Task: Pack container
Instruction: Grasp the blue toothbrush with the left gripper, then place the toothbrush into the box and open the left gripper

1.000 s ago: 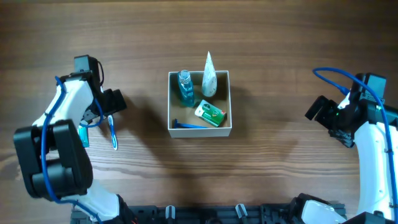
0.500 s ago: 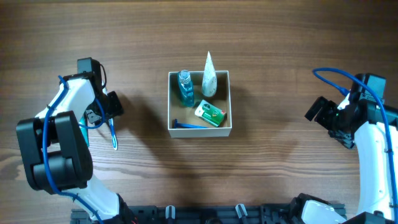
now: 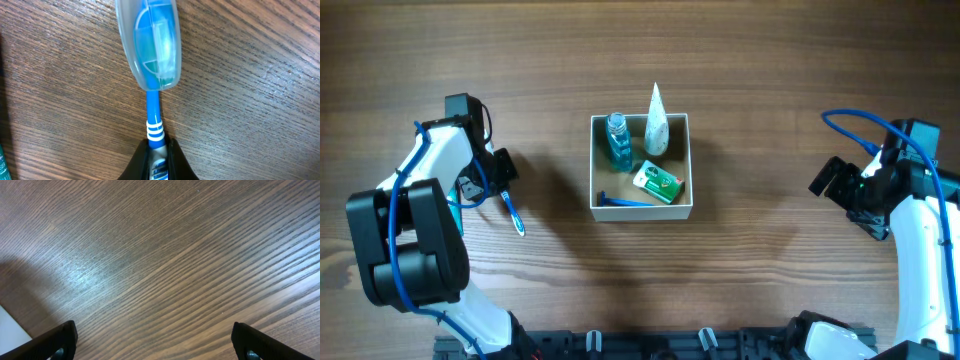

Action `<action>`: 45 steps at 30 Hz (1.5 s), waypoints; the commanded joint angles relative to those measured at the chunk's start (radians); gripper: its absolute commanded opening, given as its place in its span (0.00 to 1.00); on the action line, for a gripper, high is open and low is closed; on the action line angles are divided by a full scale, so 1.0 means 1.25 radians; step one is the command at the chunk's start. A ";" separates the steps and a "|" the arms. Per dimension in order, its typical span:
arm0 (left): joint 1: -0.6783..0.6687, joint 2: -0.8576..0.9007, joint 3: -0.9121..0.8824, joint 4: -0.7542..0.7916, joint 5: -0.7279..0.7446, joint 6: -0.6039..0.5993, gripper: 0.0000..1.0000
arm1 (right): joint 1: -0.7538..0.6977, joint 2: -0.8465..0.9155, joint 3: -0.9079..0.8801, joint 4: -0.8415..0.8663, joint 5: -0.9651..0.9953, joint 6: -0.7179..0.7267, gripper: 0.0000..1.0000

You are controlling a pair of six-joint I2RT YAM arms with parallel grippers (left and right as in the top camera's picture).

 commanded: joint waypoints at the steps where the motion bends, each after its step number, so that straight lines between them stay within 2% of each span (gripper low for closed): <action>1: -0.005 0.009 -0.002 -0.004 0.010 0.005 0.04 | 0.000 0.003 -0.004 0.000 -0.016 -0.007 1.00; 6: -0.005 -0.104 -0.002 -0.007 0.010 0.008 0.04 | 0.000 0.003 -0.004 0.001 -0.016 -0.007 1.00; 9: -0.008 -0.234 -0.002 -0.023 0.022 0.009 0.04 | 0.000 0.003 -0.004 0.004 -0.016 -0.008 1.00; 11: -0.033 -0.350 -0.002 -0.026 0.043 0.054 0.04 | 0.000 0.003 -0.004 0.005 -0.016 -0.010 1.00; 14: -0.119 -0.490 -0.002 -0.025 0.059 0.178 0.04 | 0.000 0.003 -0.004 0.011 -0.013 -0.009 1.00; 17: -0.278 -0.608 -0.002 -0.027 0.058 0.417 0.04 | 0.000 0.003 -0.004 0.016 -0.013 -0.010 1.00; 19: -0.354 -0.638 -0.002 -0.027 0.058 0.496 0.04 | 0.000 0.003 -0.004 0.018 -0.013 -0.010 1.00; 20: -0.432 -0.650 -0.002 -0.028 0.057 0.563 0.04 | 0.000 0.003 -0.004 0.018 -0.012 -0.010 1.00; 21: -0.492 -0.647 -0.002 -0.028 0.058 0.614 0.04 | 0.000 0.003 -0.004 0.018 -0.009 -0.010 1.00; 26: -0.615 -0.571 -0.002 -0.023 0.061 0.722 0.04 | 0.000 0.003 -0.004 0.018 -0.006 -0.010 1.00; 33: -0.643 -0.369 -0.002 0.063 0.065 0.729 0.05 | 0.000 0.003 -0.004 0.018 -0.006 -0.010 1.00; 37: -0.656 -0.320 -0.002 0.112 0.070 0.729 0.04 | 0.000 0.003 -0.004 0.018 -0.006 -0.010 1.00; 39: -0.658 -0.315 -0.002 0.123 0.070 0.729 0.10 | 0.000 0.003 -0.004 0.018 -0.006 -0.010 1.00; 42: -0.657 -0.315 -0.002 0.123 0.070 0.729 0.26 | 0.000 0.003 -0.004 0.019 -0.006 -0.010 1.00; 44: -0.657 -0.314 -0.002 0.122 0.070 0.729 0.30 | 0.000 0.003 -0.004 0.020 -0.006 -0.010 1.00; 45: -0.657 -0.315 -0.002 0.122 0.070 0.729 0.41 | 0.000 0.003 -0.004 0.020 -0.006 -0.010 1.00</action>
